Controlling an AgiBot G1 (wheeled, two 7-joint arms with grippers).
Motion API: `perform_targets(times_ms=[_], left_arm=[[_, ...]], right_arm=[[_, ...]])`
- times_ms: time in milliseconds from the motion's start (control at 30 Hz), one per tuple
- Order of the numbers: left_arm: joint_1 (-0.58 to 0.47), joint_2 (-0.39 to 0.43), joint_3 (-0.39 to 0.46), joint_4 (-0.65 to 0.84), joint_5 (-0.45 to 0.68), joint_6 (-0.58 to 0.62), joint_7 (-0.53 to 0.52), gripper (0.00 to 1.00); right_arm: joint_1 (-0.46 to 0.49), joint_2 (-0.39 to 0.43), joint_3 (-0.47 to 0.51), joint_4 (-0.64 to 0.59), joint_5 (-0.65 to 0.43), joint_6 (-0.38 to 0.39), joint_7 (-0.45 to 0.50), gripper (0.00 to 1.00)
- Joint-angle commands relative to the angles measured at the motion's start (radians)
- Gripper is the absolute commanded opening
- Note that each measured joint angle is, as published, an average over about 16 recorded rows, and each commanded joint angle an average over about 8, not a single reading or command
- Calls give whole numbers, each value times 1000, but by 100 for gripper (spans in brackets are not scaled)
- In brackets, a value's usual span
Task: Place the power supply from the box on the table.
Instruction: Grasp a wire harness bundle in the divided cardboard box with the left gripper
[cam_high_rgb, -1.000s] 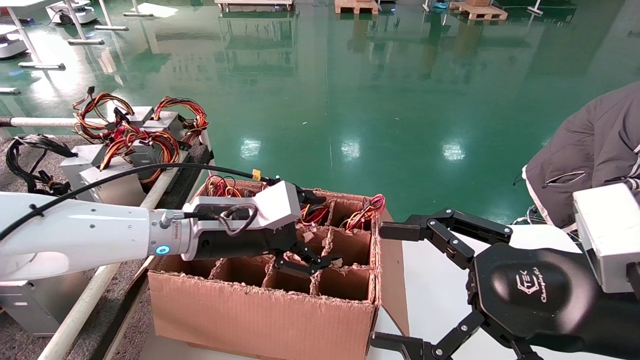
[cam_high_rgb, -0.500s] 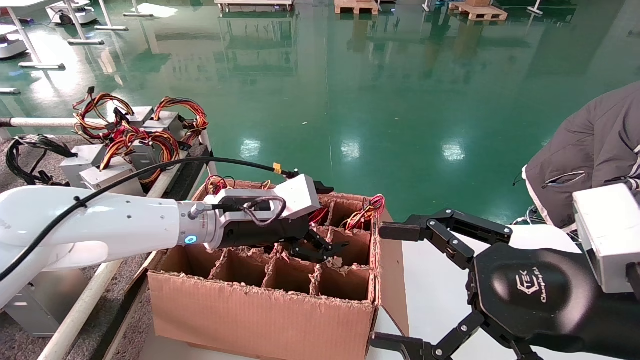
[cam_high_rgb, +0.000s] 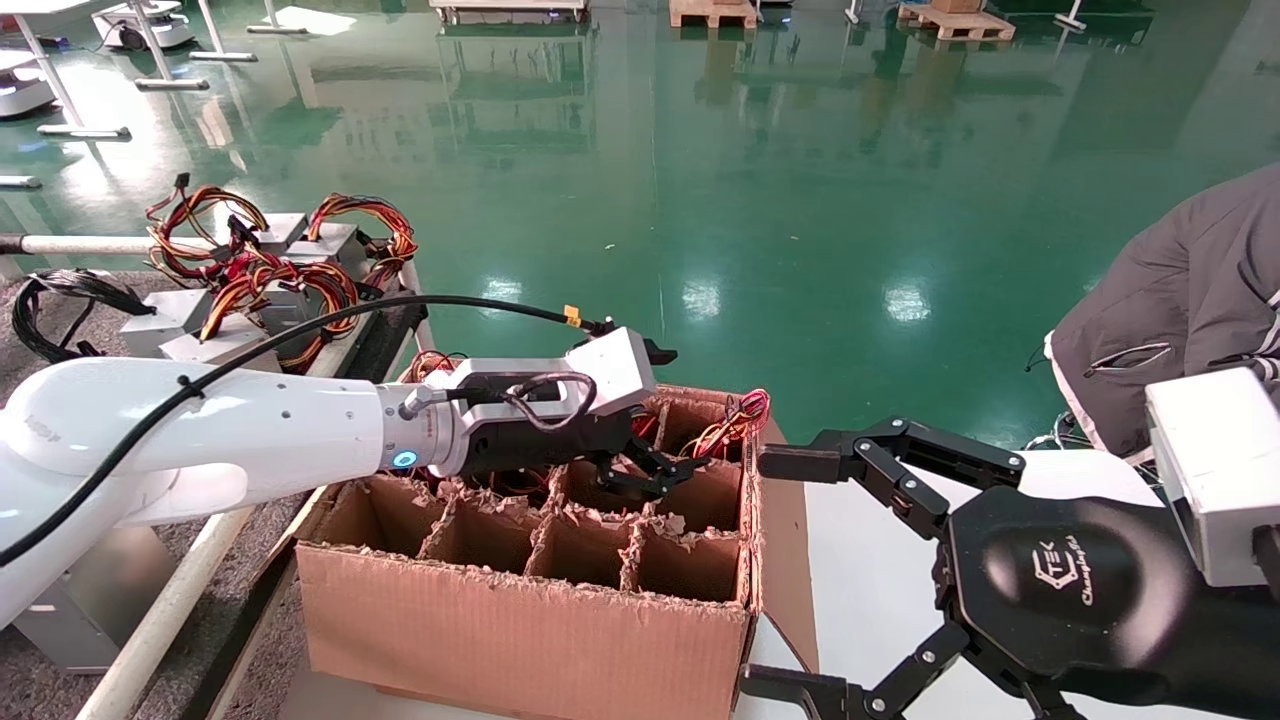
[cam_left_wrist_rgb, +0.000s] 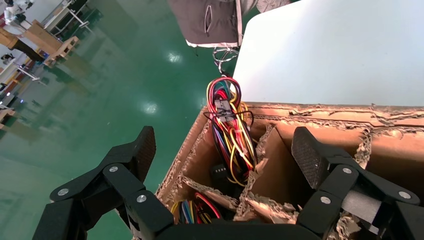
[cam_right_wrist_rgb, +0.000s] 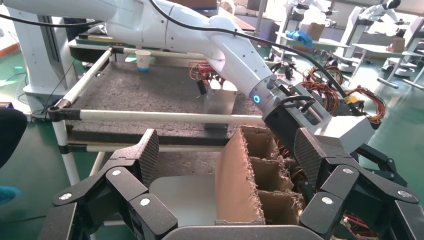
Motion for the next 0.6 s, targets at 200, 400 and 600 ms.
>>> perform_targets(times_ms=[200,400,600], left_arm=[[-7,12,25,9,-19,-14,10,100],[-8,37,39,27,-24,-27,17,100],[-11,74,51,58,-24,-46,27,100]], right_arm=[[0,0,0,0,0,0,0,100],[0,0,0,0,0,0,0,100],[0,0,0,0,0,0,0,100]])
